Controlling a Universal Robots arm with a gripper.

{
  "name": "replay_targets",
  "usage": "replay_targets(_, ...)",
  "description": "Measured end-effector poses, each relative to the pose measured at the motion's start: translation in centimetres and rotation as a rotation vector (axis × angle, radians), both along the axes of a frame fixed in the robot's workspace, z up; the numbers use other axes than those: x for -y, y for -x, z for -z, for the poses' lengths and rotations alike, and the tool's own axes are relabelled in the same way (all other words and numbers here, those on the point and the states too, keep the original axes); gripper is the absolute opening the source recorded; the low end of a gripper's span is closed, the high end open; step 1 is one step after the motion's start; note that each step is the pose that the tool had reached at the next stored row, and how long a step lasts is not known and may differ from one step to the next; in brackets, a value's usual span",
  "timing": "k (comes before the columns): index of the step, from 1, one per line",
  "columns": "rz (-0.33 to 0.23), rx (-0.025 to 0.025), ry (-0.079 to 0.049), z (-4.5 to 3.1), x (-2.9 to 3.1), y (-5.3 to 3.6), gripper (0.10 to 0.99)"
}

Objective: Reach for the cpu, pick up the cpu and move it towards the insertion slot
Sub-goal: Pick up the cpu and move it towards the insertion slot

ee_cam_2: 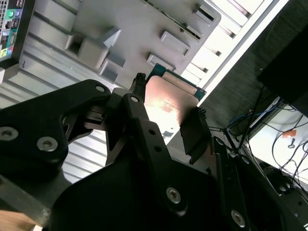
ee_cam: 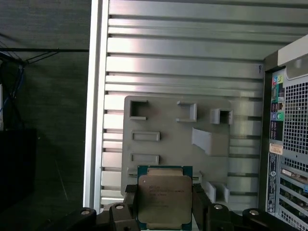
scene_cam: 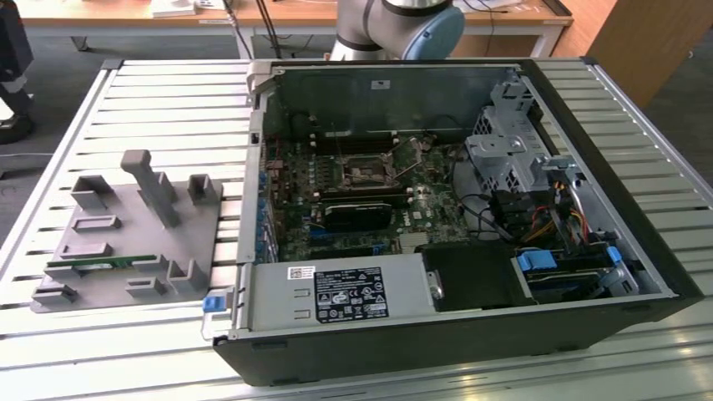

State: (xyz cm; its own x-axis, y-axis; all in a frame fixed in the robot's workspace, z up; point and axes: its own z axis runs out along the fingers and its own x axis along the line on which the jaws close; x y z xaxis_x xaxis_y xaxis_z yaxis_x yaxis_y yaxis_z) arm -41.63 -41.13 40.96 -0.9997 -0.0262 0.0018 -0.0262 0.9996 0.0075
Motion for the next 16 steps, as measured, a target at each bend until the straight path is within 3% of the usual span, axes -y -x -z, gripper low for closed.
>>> replay_targets(6,0.000,0.0000,0.000,0.00,0.00,-1.99,0.537)
replay_targets(16,0.000,0.0001,0.000,0.00,0.00,-4.40,0.537)
